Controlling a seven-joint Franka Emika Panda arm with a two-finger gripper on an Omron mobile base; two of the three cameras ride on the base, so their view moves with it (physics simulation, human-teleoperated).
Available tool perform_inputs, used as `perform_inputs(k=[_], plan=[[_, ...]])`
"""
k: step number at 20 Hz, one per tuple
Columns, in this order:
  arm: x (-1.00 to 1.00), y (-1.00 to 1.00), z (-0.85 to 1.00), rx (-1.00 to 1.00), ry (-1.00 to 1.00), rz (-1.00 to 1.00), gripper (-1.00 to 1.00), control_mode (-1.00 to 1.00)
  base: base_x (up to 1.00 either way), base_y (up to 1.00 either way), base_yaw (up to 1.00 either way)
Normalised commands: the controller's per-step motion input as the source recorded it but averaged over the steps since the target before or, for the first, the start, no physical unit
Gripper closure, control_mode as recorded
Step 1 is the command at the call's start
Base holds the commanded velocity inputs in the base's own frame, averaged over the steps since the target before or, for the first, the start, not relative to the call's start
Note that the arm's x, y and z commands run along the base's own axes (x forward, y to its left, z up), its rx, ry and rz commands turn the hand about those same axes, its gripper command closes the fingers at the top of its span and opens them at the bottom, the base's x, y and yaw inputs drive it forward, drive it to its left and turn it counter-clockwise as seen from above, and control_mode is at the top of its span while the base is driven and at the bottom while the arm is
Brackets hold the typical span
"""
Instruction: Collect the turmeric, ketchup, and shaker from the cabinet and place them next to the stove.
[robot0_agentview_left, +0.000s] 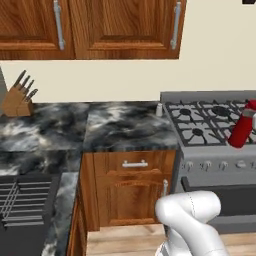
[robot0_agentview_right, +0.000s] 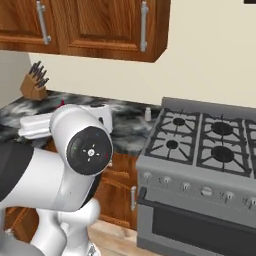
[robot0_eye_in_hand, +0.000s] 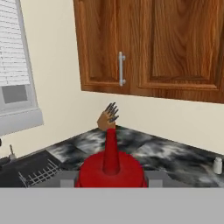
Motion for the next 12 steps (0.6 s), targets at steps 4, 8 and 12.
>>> perform_inputs(k=[4, 8, 12], plan=[[0.00, 0.00, 0.00, 0.00, 0.00, 0.00, 1.00, 1.00, 0.83, 0.08, -0.16], [0.00, 0.00, 0.00, 0.00, 0.00, 0.00, 1.00, 1.00, 0.74, 0.00, -0.15], [0.00, 0.00, 0.00, 0.00, 0.00, 0.00, 1.00, 1.00, 0.73, 0.00, -0.12]])
